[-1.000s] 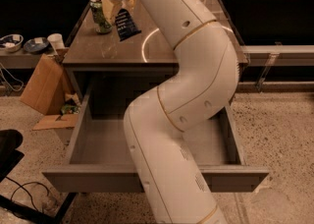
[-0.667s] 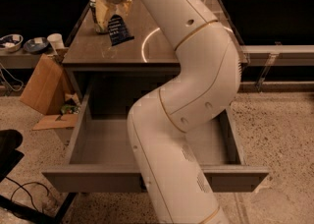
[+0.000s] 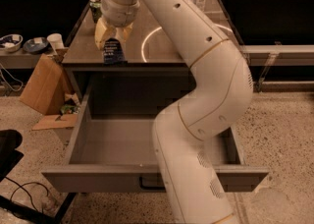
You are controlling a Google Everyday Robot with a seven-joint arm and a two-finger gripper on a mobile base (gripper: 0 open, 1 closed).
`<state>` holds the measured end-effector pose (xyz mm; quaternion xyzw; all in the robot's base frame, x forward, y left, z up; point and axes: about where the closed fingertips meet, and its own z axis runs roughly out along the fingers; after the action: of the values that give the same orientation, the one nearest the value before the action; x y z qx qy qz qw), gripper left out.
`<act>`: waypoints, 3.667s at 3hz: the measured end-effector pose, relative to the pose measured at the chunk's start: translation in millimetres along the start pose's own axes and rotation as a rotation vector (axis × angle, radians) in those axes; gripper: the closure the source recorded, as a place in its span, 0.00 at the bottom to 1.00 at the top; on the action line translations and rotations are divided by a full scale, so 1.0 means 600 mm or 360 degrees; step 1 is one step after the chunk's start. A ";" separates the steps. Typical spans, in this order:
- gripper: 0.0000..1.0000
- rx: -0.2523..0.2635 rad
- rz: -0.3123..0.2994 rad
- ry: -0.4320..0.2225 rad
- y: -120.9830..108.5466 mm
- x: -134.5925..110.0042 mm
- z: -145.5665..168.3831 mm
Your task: Place rxbar blueberry into top drawer
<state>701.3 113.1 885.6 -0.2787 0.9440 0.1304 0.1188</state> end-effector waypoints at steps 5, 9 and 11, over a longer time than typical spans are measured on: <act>1.00 -0.0480 0.0308 0.0232 0.108 0.070 0.155; 0.13 -0.0496 0.0315 0.0207 0.112 0.061 0.163; 0.00 -0.0496 0.0315 0.0207 0.112 0.061 0.163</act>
Offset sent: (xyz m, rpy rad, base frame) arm -0.0381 0.0081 -0.0265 0.0712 0.1238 -0.0499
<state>648.9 180.3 795.3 -0.2075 0.9409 0.2677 -0.0005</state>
